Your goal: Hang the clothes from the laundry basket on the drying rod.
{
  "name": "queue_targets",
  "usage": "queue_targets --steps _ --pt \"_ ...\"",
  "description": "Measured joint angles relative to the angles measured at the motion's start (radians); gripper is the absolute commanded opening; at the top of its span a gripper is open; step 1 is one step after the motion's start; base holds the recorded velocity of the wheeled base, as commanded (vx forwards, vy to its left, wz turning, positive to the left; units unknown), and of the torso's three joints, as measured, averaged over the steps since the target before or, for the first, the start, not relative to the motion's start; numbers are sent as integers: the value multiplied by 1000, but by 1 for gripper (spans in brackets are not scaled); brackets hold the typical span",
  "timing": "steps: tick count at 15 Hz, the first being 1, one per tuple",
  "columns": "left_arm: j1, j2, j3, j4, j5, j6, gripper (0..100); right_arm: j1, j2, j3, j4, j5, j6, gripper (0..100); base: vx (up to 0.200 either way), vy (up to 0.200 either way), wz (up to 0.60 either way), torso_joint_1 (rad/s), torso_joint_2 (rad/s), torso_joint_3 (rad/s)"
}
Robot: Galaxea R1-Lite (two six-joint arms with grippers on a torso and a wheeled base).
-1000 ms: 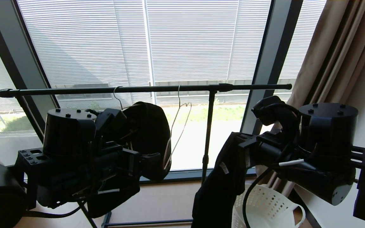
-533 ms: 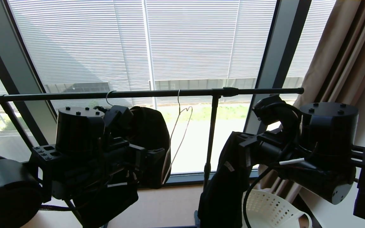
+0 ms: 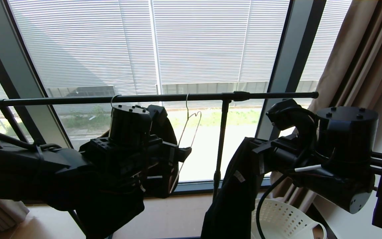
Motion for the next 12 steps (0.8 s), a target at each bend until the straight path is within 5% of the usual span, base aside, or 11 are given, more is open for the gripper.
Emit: queue_targets --steps 12 --pt "-1 139 -110 -9 10 63 100 2 -3 0 -1 0 0 0 0 0 0 0 0 0"
